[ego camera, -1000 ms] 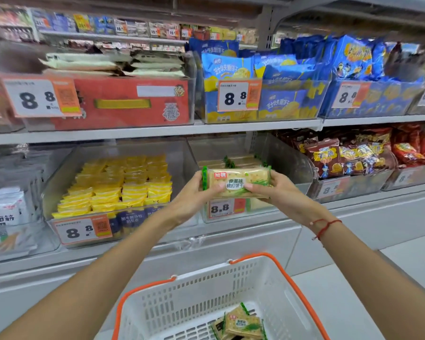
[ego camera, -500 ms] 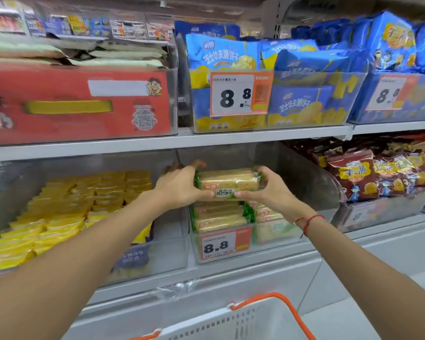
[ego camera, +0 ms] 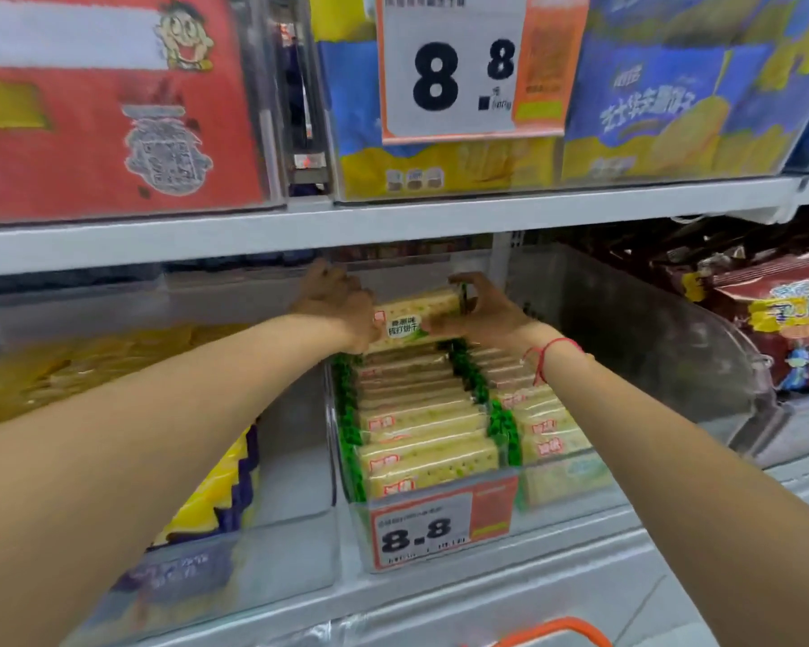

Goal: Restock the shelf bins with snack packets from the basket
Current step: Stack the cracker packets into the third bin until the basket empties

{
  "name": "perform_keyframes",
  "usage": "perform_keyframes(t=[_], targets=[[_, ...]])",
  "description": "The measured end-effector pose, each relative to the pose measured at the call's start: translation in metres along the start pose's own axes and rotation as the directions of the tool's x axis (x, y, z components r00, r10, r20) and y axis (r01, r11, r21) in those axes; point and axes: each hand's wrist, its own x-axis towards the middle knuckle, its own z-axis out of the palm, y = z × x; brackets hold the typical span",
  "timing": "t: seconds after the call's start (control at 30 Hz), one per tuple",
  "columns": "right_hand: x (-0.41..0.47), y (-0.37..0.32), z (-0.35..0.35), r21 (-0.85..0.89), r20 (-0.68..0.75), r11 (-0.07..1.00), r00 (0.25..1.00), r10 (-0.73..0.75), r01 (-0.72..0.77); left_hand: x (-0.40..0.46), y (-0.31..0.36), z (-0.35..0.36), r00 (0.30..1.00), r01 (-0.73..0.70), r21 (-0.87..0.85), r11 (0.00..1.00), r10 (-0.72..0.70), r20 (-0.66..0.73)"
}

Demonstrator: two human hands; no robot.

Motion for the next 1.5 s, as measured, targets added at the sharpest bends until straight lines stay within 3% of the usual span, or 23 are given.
perform_keyframes(t=[0.1, 0.2, 0.27, 0.37, 0.43, 0.53, 0.67, 0.9, 1.1, 1.3, 1.5], targets=[[0.006, 0.006, 0.003, -0.004, -0.019, 1.000, 0.999, 0.026, -0.026, 0.009, 0.000, 0.003, 1.000, 0.005, 0.047, 0.999, -0.007, 0.024], [0.005, 0.011, 0.017, -0.024, -0.090, 1.000, 0.996, -0.007, 0.005, 0.012, 0.000, 0.005, 0.999, 0.021, 0.112, 0.993, -0.017, -0.039], [0.006, 0.012, 0.025, -0.159, -0.159, 0.986, 0.984, -0.082, 0.056, 0.013, 0.000, 0.006, 0.996, 0.002, 0.101, 0.995, 0.007, -0.091], [0.006, 0.009, 0.026, -0.459, -0.278, 0.877, 0.914, -0.297, 0.145, 0.015, -0.001, 0.009, 0.988, -0.052, 0.012, 0.999, 0.053, -0.142], [0.005, 0.007, 0.028, -0.556, -0.213, 0.801, 0.895, -0.393, 0.220, 0.015, 0.000, 0.010, 0.989, -0.052, -0.048, 0.998, 0.044, -0.143], [0.003, 0.009, 0.033, -0.467, -0.011, 0.847, 0.956, -0.292, 0.253, 0.013, 0.002, 0.008, 0.996, -0.050, -0.079, 0.996, 0.044, -0.075], [0.002, 0.009, 0.027, -0.333, 0.046, 0.919, 0.977, -0.206, 0.209, 0.010, 0.003, 0.005, 0.998, -0.060, -0.120, 0.991, 0.055, -0.044], [-0.003, 0.005, 0.028, -0.383, -0.009, 0.879, 0.950, -0.312, 0.285, 0.006, 0.000, 0.004, 0.995, -0.039, -0.241, 0.970, 0.017, -0.095], [-0.002, 0.005, 0.030, -0.407, -0.055, 0.863, 0.935, -0.350, 0.299, 0.005, 0.003, 0.002, 0.985, -0.032, -0.208, 0.978, -0.004, -0.170], [-0.001, 0.004, 0.036, -0.374, -0.074, 0.895, 0.955, -0.288, 0.241, 0.011, 0.003, 0.004, 0.989, -0.025, -0.136, 0.990, 0.005, -0.149], [0.001, -0.004, 0.029, -0.368, 0.028, 0.915, 0.985, -0.169, 0.167, 0.010, 0.003, 0.002, 0.997, -0.047, -0.129, 0.990, 0.038, -0.071]])
